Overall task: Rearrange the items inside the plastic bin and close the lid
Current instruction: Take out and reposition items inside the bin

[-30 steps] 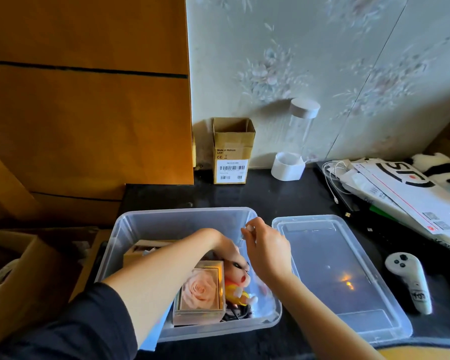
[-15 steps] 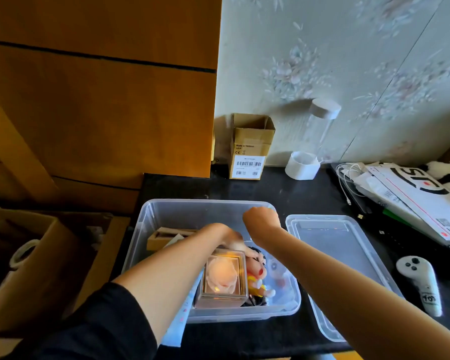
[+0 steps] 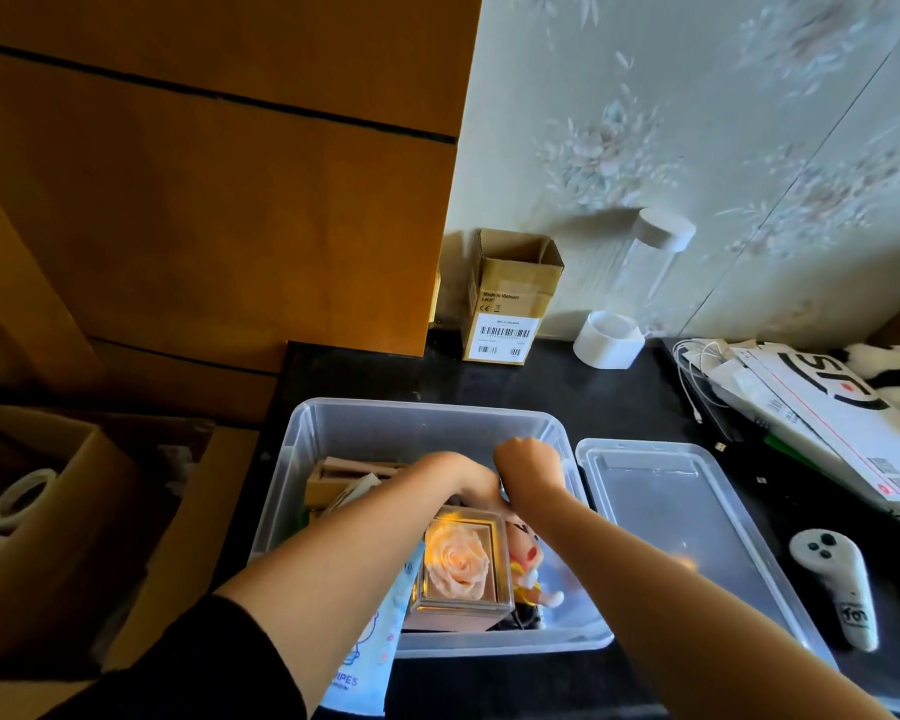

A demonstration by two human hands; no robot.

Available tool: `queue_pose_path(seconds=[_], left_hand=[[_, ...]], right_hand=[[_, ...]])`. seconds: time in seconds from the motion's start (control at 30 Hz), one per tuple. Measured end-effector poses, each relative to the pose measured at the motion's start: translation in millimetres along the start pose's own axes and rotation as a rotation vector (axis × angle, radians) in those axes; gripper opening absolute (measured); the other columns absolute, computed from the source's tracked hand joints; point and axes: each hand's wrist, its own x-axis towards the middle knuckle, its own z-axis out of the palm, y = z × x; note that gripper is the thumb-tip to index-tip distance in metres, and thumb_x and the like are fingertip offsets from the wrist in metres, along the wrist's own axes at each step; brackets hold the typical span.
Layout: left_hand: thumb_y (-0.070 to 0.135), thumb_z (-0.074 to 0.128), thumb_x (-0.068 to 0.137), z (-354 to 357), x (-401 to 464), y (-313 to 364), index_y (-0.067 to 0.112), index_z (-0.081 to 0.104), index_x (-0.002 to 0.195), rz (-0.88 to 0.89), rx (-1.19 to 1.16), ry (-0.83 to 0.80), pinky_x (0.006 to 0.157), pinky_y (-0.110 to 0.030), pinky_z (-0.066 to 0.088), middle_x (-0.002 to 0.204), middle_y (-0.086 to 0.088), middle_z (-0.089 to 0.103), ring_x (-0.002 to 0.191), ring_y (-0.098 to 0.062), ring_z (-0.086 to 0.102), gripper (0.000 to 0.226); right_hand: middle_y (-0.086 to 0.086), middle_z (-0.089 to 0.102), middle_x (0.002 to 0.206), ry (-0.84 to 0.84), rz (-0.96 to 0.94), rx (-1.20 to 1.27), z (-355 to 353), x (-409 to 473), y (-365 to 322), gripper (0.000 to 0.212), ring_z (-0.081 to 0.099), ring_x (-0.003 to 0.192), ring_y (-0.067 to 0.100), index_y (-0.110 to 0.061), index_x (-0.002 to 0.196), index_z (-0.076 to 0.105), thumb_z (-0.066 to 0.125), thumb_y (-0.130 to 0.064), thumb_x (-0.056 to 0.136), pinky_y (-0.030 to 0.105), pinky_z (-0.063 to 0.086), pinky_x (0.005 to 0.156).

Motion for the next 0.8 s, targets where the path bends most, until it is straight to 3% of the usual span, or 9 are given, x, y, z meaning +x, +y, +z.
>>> queue_pose_path(seconds=[0.07,0.2,0.37,0.5,0.6,0.7,0.8], left_hand=[[0.03,0.046,0.098,-0.4,5.0,1.9,0.0,0.045,0.134,0.026,-0.051,-0.014,0.105,-0.033,0.032,0.118,-0.011,0.052,0.111,-0.025,0.048,0.046],[0.024,0.045,0.099,2.4,10.0,14.0,0.002,0.042,0.137,-0.095,0.11,-0.074,0.114,-0.033,0.017,0.115,-0.012,0.046,0.132,-0.025,0.037,0.043],[0.044,0.039,0.099,-0.8,2.1,-7.7,0.015,0.033,0.144,0.095,-0.024,-0.05,0.111,-0.04,0.027,0.144,-0.009,0.039,0.133,-0.027,0.036,0.054],[0.063,0.044,0.088,-4.6,-8.7,-11.9,0.023,0.048,0.131,0.188,-0.058,-0.057,0.098,-0.04,0.042,0.127,-0.003,0.056,0.11,-0.022,0.055,0.059],[0.059,0.052,0.086,-6.6,-7.2,-15.4,0.019,0.053,0.125,0.152,-0.075,-0.038,0.092,-0.036,0.045,0.122,-0.004,0.06,0.104,-0.022,0.058,0.056],[0.054,0.051,0.09,-6.9,-12.5,-14.1,0.019,0.055,0.125,0.162,-0.059,0.008,0.087,-0.034,0.042,0.125,-0.004,0.058,0.106,-0.023,0.057,0.05],[0.043,0.045,0.096,-10.5,-21.4,-14.8,0.019,0.051,0.129,0.161,-0.171,-0.027,0.092,-0.036,0.038,0.129,-0.002,0.052,0.109,-0.021,0.051,0.041]], right_hand=[[0.009,0.068,0.103,0.018,0.0,0.007,2.5,-0.6,0.2,0.02,0.065,0.097,0.028,-0.007,0.103,0.066,0.055,-0.003,0.087,0.029,0.047,0.069],[0.011,0.067,0.105,0.041,0.002,0.014,4.4,-2.0,0.9,0.02,0.065,0.097,0.028,-0.005,0.107,0.063,0.054,-0.005,0.089,0.03,0.049,0.074],[0.012,0.067,0.108,0.033,0.0,0.015,-4.8,-1.3,4.2,0.021,0.064,0.1,0.028,-0.006,0.108,0.065,0.058,-0.01,0.088,0.031,0.051,0.078],[0.013,0.066,0.111,0.033,0.024,0.029,-17.9,-2.8,10.3,0.025,0.063,0.104,0.029,-0.005,0.111,0.064,0.058,-0.001,0.087,0.031,0.05,0.082],[0.01,0.067,0.104,0.139,0.037,0.052,-31.7,-14.9,15.3,0.026,0.065,0.096,0.028,-0.007,0.108,0.064,0.057,0.002,0.085,0.029,0.05,0.076],[0.01,0.069,0.095,0.224,0.071,0.155,-41.2,-32.9,13.8,0.019,0.066,0.086,0.029,-0.01,0.101,0.066,0.056,-0.008,0.086,0.027,0.042,0.063],[0.008,0.07,0.089,0.161,0.011,0.409,-42.5,-50.9,8.1,0.022,0.062,0.07,0.024,-0.012,0.088,0.072,0.054,-0.024,0.09,0.023,0.039,0.056]])
